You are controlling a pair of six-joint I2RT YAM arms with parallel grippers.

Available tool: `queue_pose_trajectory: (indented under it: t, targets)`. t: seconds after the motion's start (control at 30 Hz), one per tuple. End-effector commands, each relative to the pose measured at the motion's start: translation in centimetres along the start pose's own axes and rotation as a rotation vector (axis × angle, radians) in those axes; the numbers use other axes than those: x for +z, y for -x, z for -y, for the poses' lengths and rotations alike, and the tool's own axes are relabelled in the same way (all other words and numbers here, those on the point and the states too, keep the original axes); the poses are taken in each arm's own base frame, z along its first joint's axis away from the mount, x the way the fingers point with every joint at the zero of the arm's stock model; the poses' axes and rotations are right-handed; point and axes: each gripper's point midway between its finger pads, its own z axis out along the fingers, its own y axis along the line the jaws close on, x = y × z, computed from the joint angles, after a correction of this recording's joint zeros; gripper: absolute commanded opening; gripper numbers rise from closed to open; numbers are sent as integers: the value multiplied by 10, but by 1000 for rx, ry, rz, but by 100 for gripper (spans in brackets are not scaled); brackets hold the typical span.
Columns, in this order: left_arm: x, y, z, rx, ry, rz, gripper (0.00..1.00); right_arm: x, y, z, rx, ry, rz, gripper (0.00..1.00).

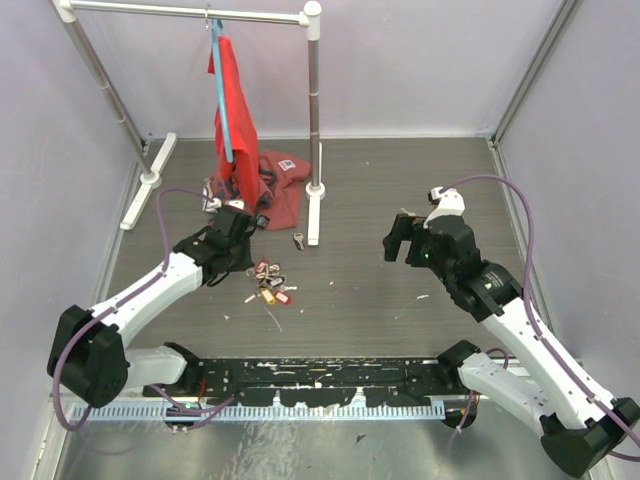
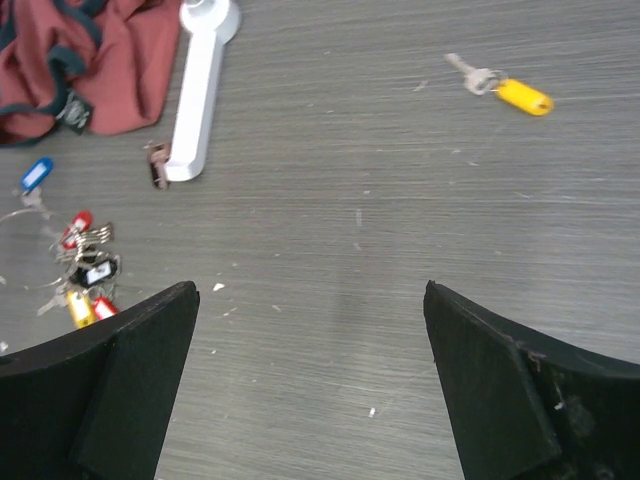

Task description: Put the keys on the keyring

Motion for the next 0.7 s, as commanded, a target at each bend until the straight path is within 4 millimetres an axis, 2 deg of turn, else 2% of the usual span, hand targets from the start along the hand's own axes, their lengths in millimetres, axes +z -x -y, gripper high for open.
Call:
queue_pose_trajectory:
  t: [0.0,0.17,0.3,0.37,0.43,0.5,0.57,0.67]
  targets:
    - [-13,8,8,63,-36,64,0,12,2,-43,-27,215,-6,100]
    - [-12,4,13,86,-49,59,0,35,-9,-95,-94,483,-15,100]
    - [-9,1,13,88,-50,52,0,53,-26,-139,-168,653,13,100]
    - [-9,1,13,90,-45,52,0,58,-27,-163,-196,696,69,96]
    - [-9,0,12,93,-43,51,0,68,-38,-189,-271,759,132,94]
    - [-9,0,13,95,-45,49,0,64,-47,-216,-336,890,244,94]
    - [-8,0,13,95,-46,48,0,64,-58,-233,-362,999,328,95]
    - [-8,0,14,97,-45,48,0,87,-81,-254,-419,1073,306,90]
